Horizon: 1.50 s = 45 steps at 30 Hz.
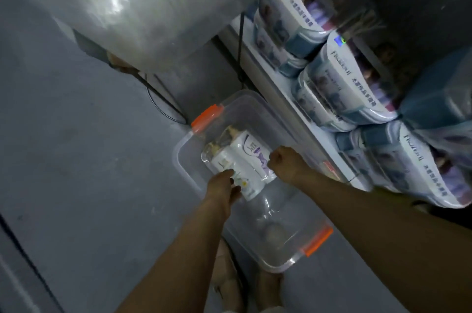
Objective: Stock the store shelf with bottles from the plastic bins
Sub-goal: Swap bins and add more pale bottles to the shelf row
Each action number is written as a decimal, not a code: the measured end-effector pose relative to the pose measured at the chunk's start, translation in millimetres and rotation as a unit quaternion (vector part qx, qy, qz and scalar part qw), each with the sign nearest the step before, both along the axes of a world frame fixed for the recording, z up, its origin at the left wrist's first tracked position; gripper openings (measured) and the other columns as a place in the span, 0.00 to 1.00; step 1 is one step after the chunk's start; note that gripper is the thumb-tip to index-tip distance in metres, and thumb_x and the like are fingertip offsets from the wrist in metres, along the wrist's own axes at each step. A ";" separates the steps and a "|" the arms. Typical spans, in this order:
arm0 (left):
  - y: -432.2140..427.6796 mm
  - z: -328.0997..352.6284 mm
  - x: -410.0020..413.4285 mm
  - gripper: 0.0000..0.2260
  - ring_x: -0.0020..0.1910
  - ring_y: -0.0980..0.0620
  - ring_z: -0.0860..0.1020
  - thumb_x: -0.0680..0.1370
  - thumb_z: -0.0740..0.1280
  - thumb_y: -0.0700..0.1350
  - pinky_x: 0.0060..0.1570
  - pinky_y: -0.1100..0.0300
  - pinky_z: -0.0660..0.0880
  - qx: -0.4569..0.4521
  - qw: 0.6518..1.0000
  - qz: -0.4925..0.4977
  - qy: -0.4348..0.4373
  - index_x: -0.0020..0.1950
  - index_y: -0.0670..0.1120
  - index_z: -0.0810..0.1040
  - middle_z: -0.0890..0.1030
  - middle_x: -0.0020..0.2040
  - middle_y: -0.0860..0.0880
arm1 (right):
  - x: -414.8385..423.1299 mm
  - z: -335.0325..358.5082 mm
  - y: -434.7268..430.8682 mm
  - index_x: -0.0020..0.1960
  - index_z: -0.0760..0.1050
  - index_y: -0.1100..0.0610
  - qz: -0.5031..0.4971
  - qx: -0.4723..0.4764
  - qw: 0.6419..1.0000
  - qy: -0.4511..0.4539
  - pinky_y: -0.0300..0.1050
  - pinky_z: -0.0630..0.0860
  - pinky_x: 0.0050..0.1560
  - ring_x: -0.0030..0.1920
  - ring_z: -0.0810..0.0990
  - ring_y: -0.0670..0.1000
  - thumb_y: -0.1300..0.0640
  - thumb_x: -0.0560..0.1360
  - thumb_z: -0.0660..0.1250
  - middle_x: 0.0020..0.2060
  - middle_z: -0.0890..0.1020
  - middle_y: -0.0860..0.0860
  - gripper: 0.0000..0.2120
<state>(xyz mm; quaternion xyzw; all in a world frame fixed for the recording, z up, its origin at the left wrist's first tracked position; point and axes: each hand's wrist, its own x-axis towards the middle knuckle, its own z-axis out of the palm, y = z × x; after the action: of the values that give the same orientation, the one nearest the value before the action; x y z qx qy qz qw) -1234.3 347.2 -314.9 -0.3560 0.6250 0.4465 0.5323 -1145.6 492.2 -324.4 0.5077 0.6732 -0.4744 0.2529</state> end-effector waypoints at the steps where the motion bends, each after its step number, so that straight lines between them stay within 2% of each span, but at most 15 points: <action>1: 1.1 -14.5 2.9 0.09 0.41 0.48 0.76 0.82 0.63 0.42 0.42 0.57 0.77 -0.003 1.000 0.001 -0.001 0.61 0.41 0.75 0.78 0.48 0.43 | 1.5 -14.4 -1.6 0.49 0.75 0.59 0.009 -0.005 1.000 -0.004 0.40 0.69 0.43 0.48 0.76 0.54 0.59 0.79 0.64 0.44 0.75 0.51 0.04; 3: 3.7 -44.7 8.7 0.13 0.42 0.48 0.77 0.82 0.64 0.41 0.43 0.57 0.77 -0.005 1.000 0.003 -0.001 0.66 0.40 0.74 0.79 0.51 0.42 | 6.1 -47.1 -3.5 0.67 0.68 0.62 0.014 -0.015 1.000 -0.017 0.41 0.69 0.54 0.60 0.75 0.57 0.57 0.79 0.65 0.60 0.73 0.56 0.18; 6: 7.8 -85.8 17.2 0.14 0.43 0.46 0.79 0.82 0.64 0.42 0.45 0.53 0.79 -0.008 0.999 0.037 0.002 0.68 0.40 0.73 0.80 0.54 0.41 | 10.2 -89.7 -4.6 0.74 0.59 0.60 0.018 -0.021 0.999 -0.029 0.50 0.71 0.64 0.66 0.71 0.61 0.52 0.79 0.65 0.70 0.65 0.60 0.28; 8: 10.7 -109.6 20.9 0.15 0.42 0.46 0.80 0.83 0.64 0.48 0.42 0.52 0.78 -0.012 0.999 0.044 0.008 0.66 0.41 0.74 0.81 0.53 0.42 | 10.6 -116.0 -2.5 0.75 0.58 0.61 0.011 -0.016 0.999 -0.036 0.50 0.70 0.66 0.68 0.69 0.61 0.49 0.79 0.65 0.70 0.64 0.61 0.31; 10: 14.2 -130.5 22.0 0.18 0.42 0.46 0.80 0.82 0.62 0.56 0.46 0.52 0.76 -0.016 0.999 0.035 0.011 0.62 0.44 0.76 0.82 0.50 0.44 | 8.3 -139.3 0.5 0.74 0.61 0.61 -0.022 -0.017 0.999 -0.024 0.49 0.72 0.65 0.65 0.73 0.61 0.47 0.78 0.66 0.68 0.70 0.61 0.31; 13: 20.3 -155.6 22.5 0.23 0.41 0.46 0.79 0.81 0.57 0.65 0.45 0.52 0.75 -0.020 0.999 0.040 0.004 0.54 0.47 0.77 0.82 0.48 0.45 | 7.3 -169.2 3.2 0.71 0.65 0.56 -0.062 -0.043 0.997 -0.015 0.56 0.78 0.59 0.57 0.80 0.61 0.35 0.66 0.66 0.61 0.77 0.60 0.40; 15: 21.9 -166.9 23.1 0.28 0.43 0.45 0.80 0.79 0.54 0.69 0.44 0.51 0.76 -0.008 0.998 0.057 -0.001 0.57 0.47 0.78 0.82 0.49 0.44 | 4.2 -178.0 2.5 0.71 0.64 0.54 -0.062 -0.047 0.997 -0.012 0.59 0.77 0.60 0.60 0.78 0.61 0.30 0.61 0.64 0.62 0.76 0.59 0.46; 19: 20.6 -174.0 21.1 0.38 0.58 0.41 0.81 0.70 0.64 0.74 0.53 0.47 0.79 -0.018 0.999 0.044 -0.006 0.69 0.48 0.75 0.82 0.61 0.44 | 0.9 -172.4 0.5 0.73 0.63 0.55 -0.013 -0.022 0.999 -0.036 0.60 0.71 0.65 0.68 0.69 0.59 0.33 0.64 0.74 0.68 0.70 0.56 0.47; 22: 22.5 -165.8 16.7 0.31 0.55 0.40 0.83 0.70 0.71 0.67 0.51 0.47 0.80 -0.006 0.999 0.045 -0.010 0.63 0.47 0.79 0.85 0.55 0.42 | 3.5 -165.6 2.6 0.75 0.59 0.58 -0.007 -0.037 0.998 -0.057 0.58 0.68 0.69 0.72 0.62 0.59 0.39 0.61 0.80 0.70 0.65 0.56 0.52; 27: 22.6 -135.5 16.9 0.32 0.54 0.40 0.84 0.66 0.76 0.63 0.56 0.43 0.79 0.035 0.999 0.027 -0.024 0.65 0.46 0.80 0.85 0.54 0.41 | 20.6 -138.8 3.9 0.72 0.62 0.56 -0.098 -0.063 0.992 -0.044 0.57 0.76 0.62 0.66 0.72 0.59 0.43 0.57 0.83 0.65 0.72 0.55 0.51; 30: 19.9 -102.8 22.9 0.28 0.49 0.42 0.85 0.70 0.74 0.62 0.41 0.50 0.82 0.030 0.999 0.013 -0.030 0.62 0.45 0.81 0.86 0.51 0.41 | 33.8 -108.1 -1.5 0.66 0.66 0.54 -0.168 -0.095 0.981 -0.009 0.50 0.81 0.45 0.54 0.80 0.55 0.49 0.57 0.84 0.56 0.78 0.52 0.44; 34: 9.2 -62.9 35.5 0.43 0.53 0.37 0.84 0.54 0.81 0.66 0.55 0.37 0.79 0.023 0.999 0.001 -0.029 0.64 0.47 0.79 0.85 0.55 0.40 | 51.9 -64.7 -10.6 0.63 0.71 0.53 -0.177 -0.111 0.978 0.003 0.52 0.83 0.46 0.49 0.83 0.53 0.39 0.46 0.82 0.52 0.82 0.51 0.49; 38: -3.2 -26.5 45.1 0.50 0.50 0.37 0.85 0.49 0.82 0.68 0.52 0.34 0.79 -0.001 1.000 -0.009 -0.010 0.66 0.47 0.76 0.85 0.53 0.40 | 69.9 -15.8 -20.9 0.65 0.72 0.54 -0.204 -0.119 0.971 0.023 0.48 0.83 0.43 0.49 0.84 0.53 0.38 0.44 0.82 0.52 0.83 0.51 0.53; 42: -5.8 36.6 45.4 0.42 0.46 0.39 0.85 0.55 0.81 0.66 0.47 0.38 0.81 0.004 0.999 -0.032 0.032 0.62 0.46 0.77 0.86 0.50 0.40 | 79.7 47.5 -29.0 0.64 0.74 0.56 -0.244 -0.134 0.960 0.044 0.51 0.84 0.46 0.48 0.85 0.53 0.42 0.44 0.83 0.51 0.84 0.53 0.51; 45: -7.6 77.6 49.0 0.31 0.46 0.39 0.85 0.64 0.80 0.60 0.48 0.39 0.82 0.001 0.997 -0.041 0.061 0.59 0.46 0.75 0.85 0.50 0.41 | 84.2 92.8 -33.6 0.59 0.79 0.58 -0.249 -0.150 0.955 0.056 0.48 0.83 0.43 0.46 0.86 0.53 0.47 0.53 0.84 0.48 0.86 0.54 0.37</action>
<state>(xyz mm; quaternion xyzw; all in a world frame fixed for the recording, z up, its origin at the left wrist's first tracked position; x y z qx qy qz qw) -1185.3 339.6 -237.3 -0.3014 0.6698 0.4460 0.5114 -1061.4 458.6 -231.6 0.5883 0.4596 -0.6455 0.1611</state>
